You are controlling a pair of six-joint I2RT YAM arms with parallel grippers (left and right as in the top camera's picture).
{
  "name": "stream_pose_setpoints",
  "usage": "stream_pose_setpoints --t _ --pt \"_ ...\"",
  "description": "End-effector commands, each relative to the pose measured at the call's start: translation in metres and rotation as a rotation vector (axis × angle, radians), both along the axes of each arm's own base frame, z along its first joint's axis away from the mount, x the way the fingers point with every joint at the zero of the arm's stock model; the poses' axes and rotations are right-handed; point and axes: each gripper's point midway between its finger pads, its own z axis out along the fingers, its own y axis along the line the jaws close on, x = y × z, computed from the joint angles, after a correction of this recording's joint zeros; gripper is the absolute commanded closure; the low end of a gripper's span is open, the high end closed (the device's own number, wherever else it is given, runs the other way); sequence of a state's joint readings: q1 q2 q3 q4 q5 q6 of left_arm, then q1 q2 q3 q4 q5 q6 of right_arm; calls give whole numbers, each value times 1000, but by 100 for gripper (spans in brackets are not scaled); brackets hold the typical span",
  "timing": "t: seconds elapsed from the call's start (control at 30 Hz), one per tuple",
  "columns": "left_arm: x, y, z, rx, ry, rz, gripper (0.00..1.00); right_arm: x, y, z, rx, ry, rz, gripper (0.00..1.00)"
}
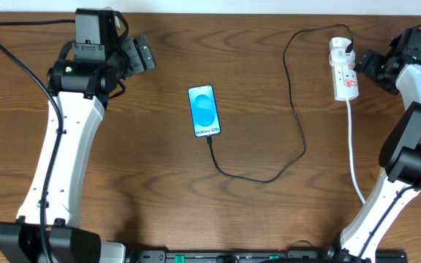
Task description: Plug charger to phone and switch on socket
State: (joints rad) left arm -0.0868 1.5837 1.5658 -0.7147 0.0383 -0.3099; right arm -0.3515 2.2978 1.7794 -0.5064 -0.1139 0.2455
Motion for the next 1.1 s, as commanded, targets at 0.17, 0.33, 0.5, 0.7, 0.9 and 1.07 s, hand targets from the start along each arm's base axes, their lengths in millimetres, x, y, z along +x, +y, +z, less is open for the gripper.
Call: stream_pose_setpoints --t 0.17,0.33,0.5,0.7,0.9,1.07 --pt "-1 3 5 13 -10 6 4 2 9 -12 23 15 9 1" --pt "-1 3 5 13 -10 6 4 0 9 -28 29 42 7 1" --pt "-1 3 5 13 -11 6 4 1 9 -28 28 37 7 1" --pt "-1 3 5 13 -10 6 4 1 11 -28 36 34 12 1" --pt "-1 3 5 13 -10 6 4 4 21 -26 74 18 59 1" --pt "-1 3 5 13 -11 7 4 2 23 -27 83 23 71 1"
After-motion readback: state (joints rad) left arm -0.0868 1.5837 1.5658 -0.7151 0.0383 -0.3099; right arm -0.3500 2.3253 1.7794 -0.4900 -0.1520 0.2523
